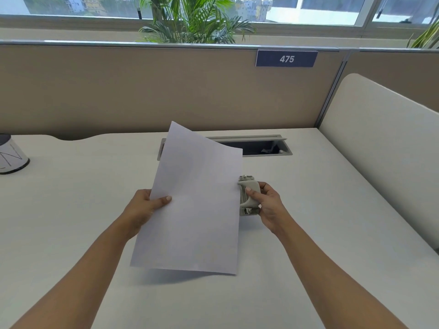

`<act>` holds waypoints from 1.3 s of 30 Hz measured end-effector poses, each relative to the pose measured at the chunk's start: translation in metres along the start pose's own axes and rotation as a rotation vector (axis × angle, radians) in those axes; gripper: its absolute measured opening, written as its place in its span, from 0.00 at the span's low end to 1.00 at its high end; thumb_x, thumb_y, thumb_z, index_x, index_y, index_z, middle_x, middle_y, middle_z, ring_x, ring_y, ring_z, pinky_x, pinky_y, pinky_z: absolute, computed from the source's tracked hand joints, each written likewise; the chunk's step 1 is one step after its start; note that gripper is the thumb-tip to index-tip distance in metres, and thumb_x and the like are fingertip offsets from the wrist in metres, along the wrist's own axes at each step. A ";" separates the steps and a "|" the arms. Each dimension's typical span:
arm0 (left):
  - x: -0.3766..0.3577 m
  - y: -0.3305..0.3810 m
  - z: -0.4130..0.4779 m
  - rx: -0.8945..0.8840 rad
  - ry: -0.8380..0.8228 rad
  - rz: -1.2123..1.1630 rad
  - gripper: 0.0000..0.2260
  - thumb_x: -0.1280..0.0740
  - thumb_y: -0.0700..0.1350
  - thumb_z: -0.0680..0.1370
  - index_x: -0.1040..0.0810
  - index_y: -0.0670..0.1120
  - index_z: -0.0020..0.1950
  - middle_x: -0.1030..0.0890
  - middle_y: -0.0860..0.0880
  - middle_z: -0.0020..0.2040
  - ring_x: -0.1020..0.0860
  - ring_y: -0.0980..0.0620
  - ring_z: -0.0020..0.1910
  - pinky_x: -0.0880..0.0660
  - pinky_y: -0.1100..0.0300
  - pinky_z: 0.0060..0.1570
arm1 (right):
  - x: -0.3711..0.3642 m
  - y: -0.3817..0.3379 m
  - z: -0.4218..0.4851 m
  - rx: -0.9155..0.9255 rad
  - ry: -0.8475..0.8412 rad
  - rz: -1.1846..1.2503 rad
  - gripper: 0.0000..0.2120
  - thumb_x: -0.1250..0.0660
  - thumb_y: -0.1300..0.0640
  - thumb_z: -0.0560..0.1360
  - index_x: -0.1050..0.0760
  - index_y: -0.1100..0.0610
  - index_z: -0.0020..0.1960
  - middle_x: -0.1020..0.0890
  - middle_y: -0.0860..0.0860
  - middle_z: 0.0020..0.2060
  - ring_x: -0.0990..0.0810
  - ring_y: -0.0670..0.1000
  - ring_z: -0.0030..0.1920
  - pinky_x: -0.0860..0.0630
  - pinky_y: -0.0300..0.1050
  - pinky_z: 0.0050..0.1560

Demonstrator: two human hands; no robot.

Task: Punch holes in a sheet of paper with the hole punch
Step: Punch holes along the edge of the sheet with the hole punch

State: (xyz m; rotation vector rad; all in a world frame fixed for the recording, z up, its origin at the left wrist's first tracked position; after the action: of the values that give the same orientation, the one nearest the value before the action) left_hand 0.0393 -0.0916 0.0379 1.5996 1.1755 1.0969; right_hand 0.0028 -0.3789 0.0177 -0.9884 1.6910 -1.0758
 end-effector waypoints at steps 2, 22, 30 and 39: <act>-0.002 0.002 -0.001 -0.004 -0.005 0.006 0.03 0.31 0.41 0.74 0.19 0.42 0.44 0.15 0.47 0.36 0.18 0.46 0.34 0.21 0.53 0.42 | 0.000 0.000 0.000 -0.003 0.014 0.015 0.07 0.34 0.64 0.74 0.28 0.54 0.44 0.22 0.50 0.38 0.23 0.49 0.35 0.25 0.43 0.31; -0.017 -0.003 -0.004 -0.001 0.046 -0.011 0.02 0.31 0.42 0.74 0.21 0.44 0.45 0.17 0.45 0.40 0.19 0.45 0.36 0.22 0.54 0.41 | -0.007 0.007 0.001 -0.033 0.109 0.138 0.07 0.33 0.65 0.73 0.28 0.55 0.43 0.25 0.52 0.37 0.25 0.51 0.32 0.24 0.40 0.23; -0.020 -0.017 -0.004 0.065 0.050 -0.104 0.05 0.31 0.41 0.74 0.21 0.41 0.48 0.17 0.43 0.42 0.19 0.44 0.39 0.22 0.54 0.40 | -0.007 0.010 0.002 -0.042 0.083 0.078 0.07 0.31 0.64 0.72 0.27 0.54 0.44 0.24 0.51 0.40 0.24 0.50 0.35 0.23 0.43 0.27; -0.033 -0.046 -0.007 0.190 0.047 -0.191 0.03 0.31 0.39 0.74 0.22 0.40 0.46 0.18 0.42 0.41 0.19 0.43 0.38 0.22 0.54 0.39 | -0.003 0.021 0.005 -0.131 0.164 -0.094 0.11 0.29 0.64 0.71 0.29 0.59 0.50 0.23 0.55 0.46 0.24 0.54 0.32 0.24 0.43 0.26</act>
State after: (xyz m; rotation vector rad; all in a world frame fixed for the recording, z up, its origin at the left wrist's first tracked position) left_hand 0.0157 -0.1128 -0.0097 1.5725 1.4682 0.9260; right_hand 0.0053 -0.3706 -0.0025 -1.0974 1.8827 -1.1455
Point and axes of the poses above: each hand's wrist, its own z-axis towards the middle knuckle, its own x-axis out of the back of the hand, y = z × x, the point moved 4 cm from there along z, towards the middle knuckle
